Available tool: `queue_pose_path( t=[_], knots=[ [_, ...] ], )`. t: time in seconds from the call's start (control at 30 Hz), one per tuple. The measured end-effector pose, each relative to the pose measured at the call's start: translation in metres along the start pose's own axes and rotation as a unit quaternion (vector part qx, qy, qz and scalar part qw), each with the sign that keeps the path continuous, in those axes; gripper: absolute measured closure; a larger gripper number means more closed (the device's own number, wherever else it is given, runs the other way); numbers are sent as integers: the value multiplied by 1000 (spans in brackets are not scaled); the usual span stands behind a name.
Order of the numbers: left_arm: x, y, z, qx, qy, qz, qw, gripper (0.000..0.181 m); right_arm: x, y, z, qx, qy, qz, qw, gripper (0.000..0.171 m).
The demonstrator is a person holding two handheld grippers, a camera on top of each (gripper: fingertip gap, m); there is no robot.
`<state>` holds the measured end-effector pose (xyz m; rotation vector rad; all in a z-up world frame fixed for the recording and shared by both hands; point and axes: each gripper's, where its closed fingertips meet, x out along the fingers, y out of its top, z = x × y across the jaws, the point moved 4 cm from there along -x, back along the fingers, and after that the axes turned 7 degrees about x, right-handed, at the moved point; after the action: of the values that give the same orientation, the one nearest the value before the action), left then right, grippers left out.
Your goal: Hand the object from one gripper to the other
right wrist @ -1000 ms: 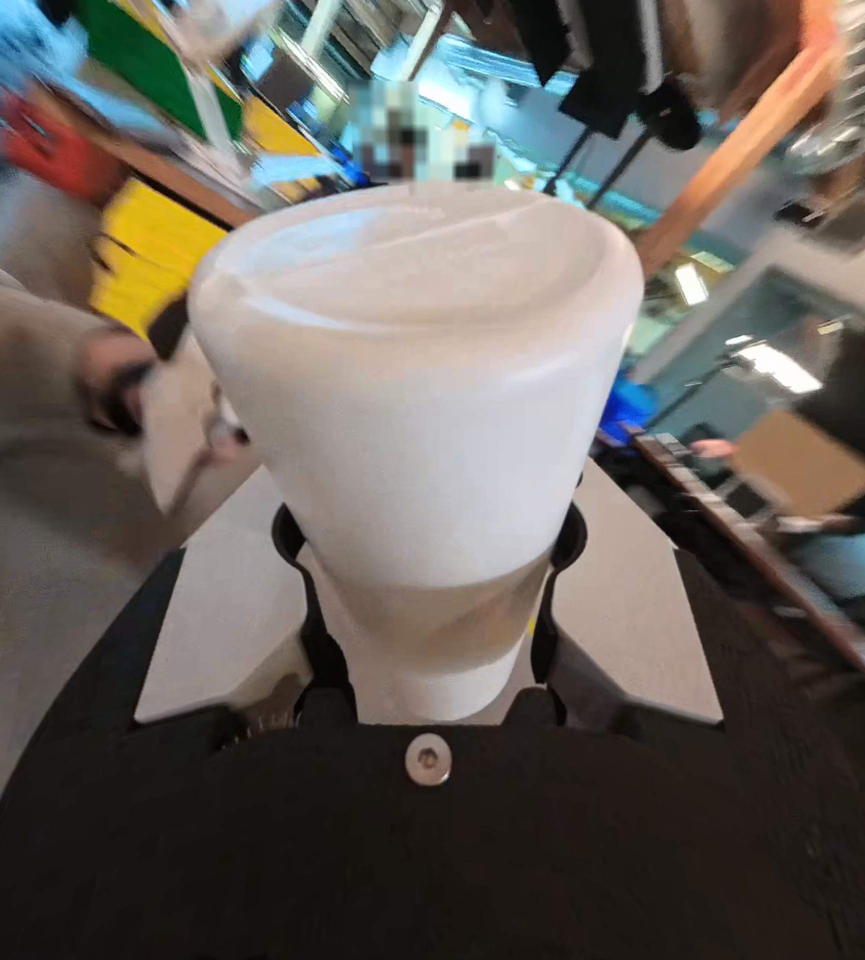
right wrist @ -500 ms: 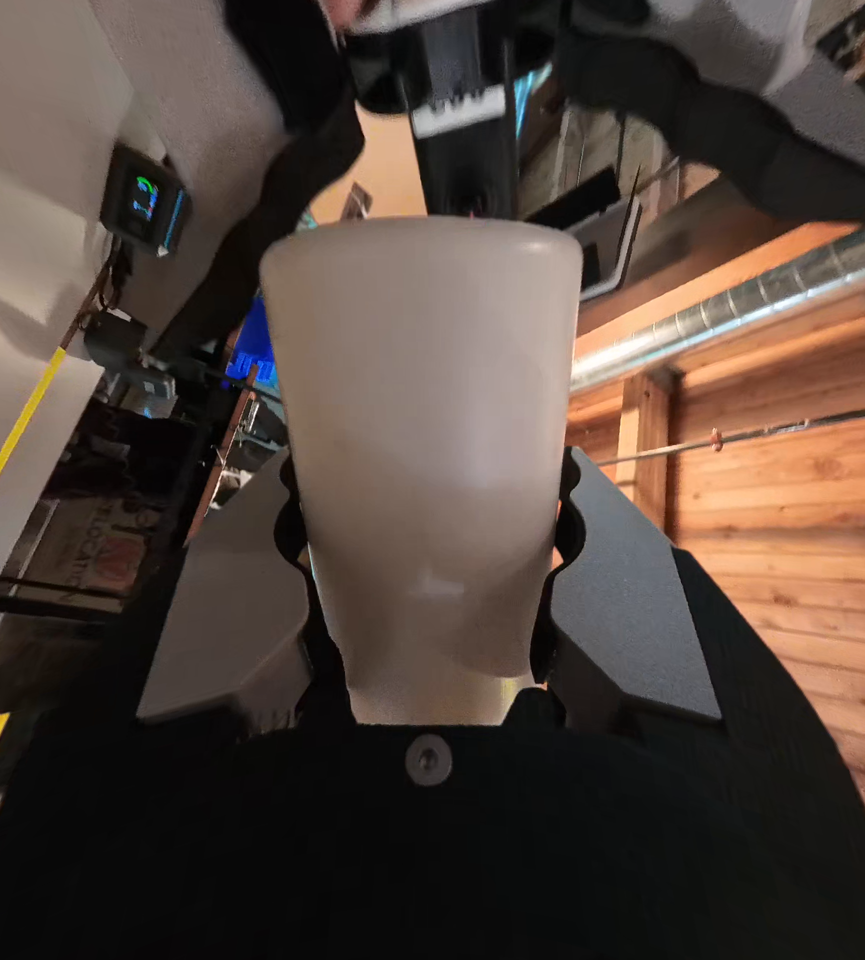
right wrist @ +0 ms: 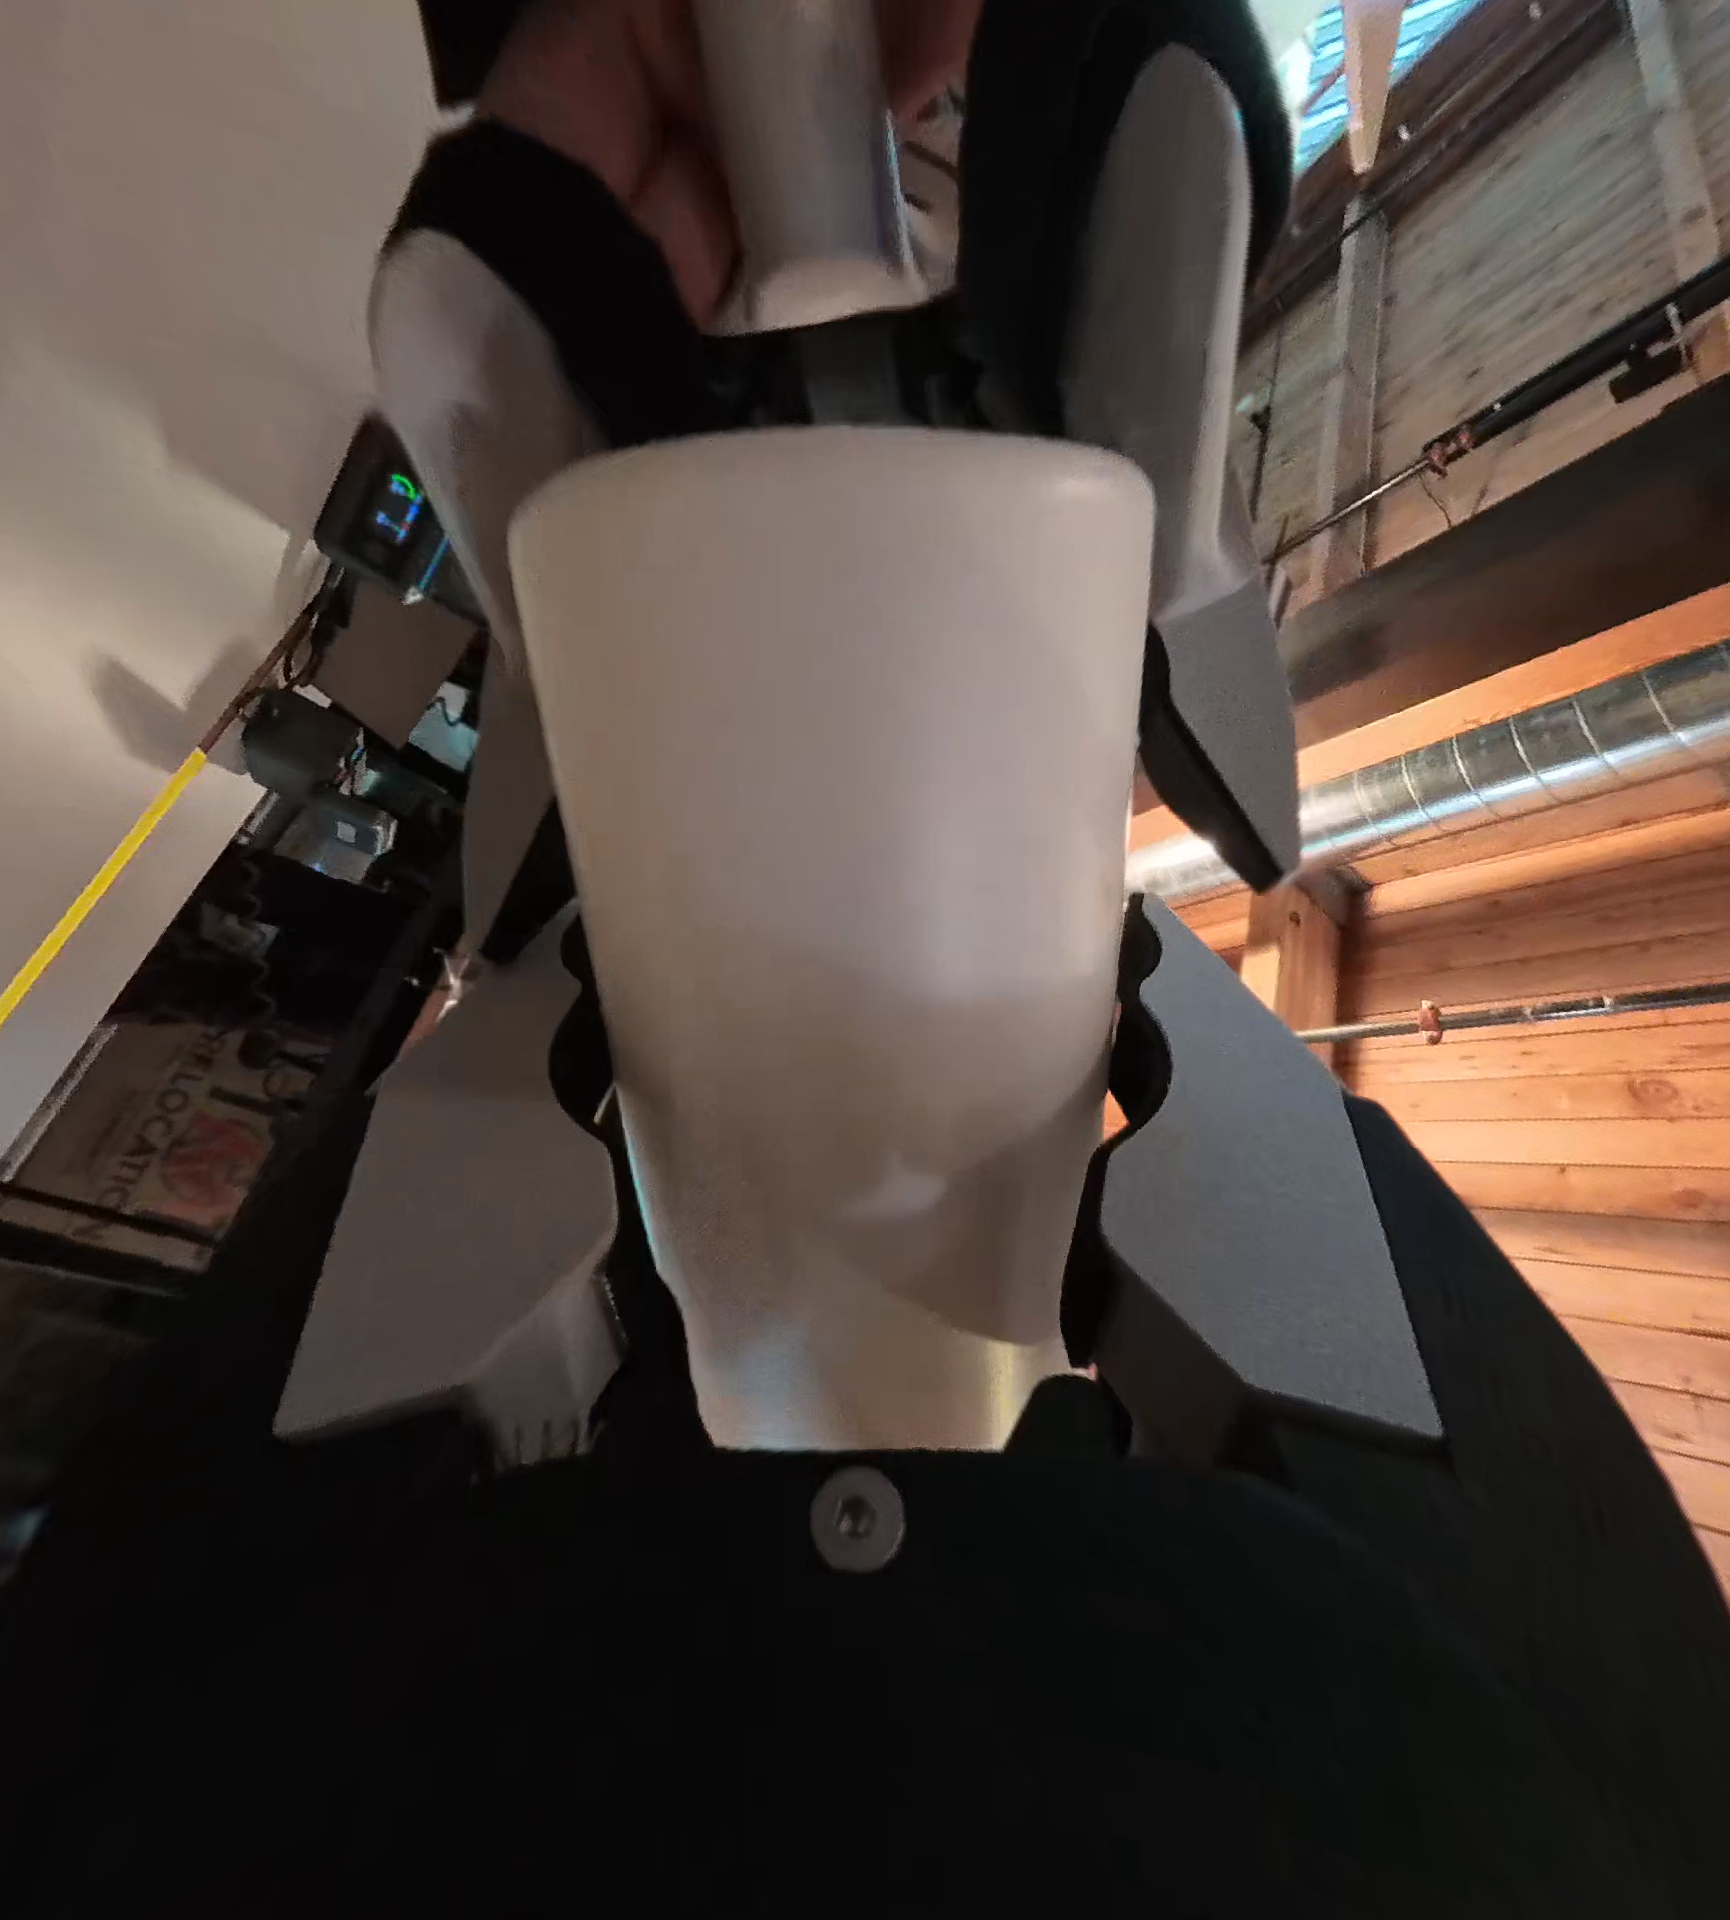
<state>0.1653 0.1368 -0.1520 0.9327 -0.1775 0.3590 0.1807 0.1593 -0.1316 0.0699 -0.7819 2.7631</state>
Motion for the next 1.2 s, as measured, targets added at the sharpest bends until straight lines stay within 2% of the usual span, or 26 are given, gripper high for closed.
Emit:
queue_pose_path(
  t=[0.13,0.17,0.4,0.47,0.53,0.57,0.6,0.63,0.7,0.73,0.77,0.8,0.83,0.87,0.93,1.0,1.1,1.13,1.2],
  knots=[
    [-11,8,-1,-19,-26,67,997,95,-2,-9,6,49,-1,-22,999,72],
    [-16,10,-3,-14,-21,77,997,100,-3,-14,9,61,-5,-31,998,71],
    [-37,24,0,29,-20,139,990,101,-22,-47,17,179,-27,-95,979,67],
    [-46,33,5,63,-18,171,983,101,-30,-58,16,239,-34,-114,964,68],
    [-53,39,11,104,-8,192,976,101,-37,-68,12,373,-40,-121,919,68],
    [-54,40,13,129,2,193,973,101,-37,-69,7,469,-31,-113,875,71],
    [-54,41,15,155,9,190,969,101,-36,-66,3,578,-14,-94,810,71],
    [-52,40,18,179,12,183,967,101,-33,-61,2,683,4,-65,728,70],
    [-47,35,22,223,12,162,961,101,-26,-48,9,851,38,30,523,61],
    [-43,32,24,239,11,149,959,101,-24,-44,15,904,52,78,417,55],
    [-40,29,24,251,13,137,958,101,-21,-41,21,935,68,123,325,51],
    [-36,26,24,262,15,124,957,101,-19,-38,25,950,86,159,256,49],
    [-33,22,23,271,20,109,956,101,-16,-34,27,954,103,183,214,48],
    [-30,19,21,279,28,93,955,101,-14,-29,28,954,115,197,194,48],
    [-26,11,16,296,53,56,952,101,-11,-22,29,949,124,212,197,55],
    [-24,5,12,315,72,26,946,101,-9,-18,29,943,122,212,227,68],
    [-24,3,8,297,93,2,950,101,-8,-14,27,935,129,206,258,70],
    [-27,6,5,294,113,1,949,97,-7,-13,25,932,126,194,281,70],
    [-33,14,1,294,152,7,944,74,-6,-17,19,919,113,146,349,71]
  ],
)
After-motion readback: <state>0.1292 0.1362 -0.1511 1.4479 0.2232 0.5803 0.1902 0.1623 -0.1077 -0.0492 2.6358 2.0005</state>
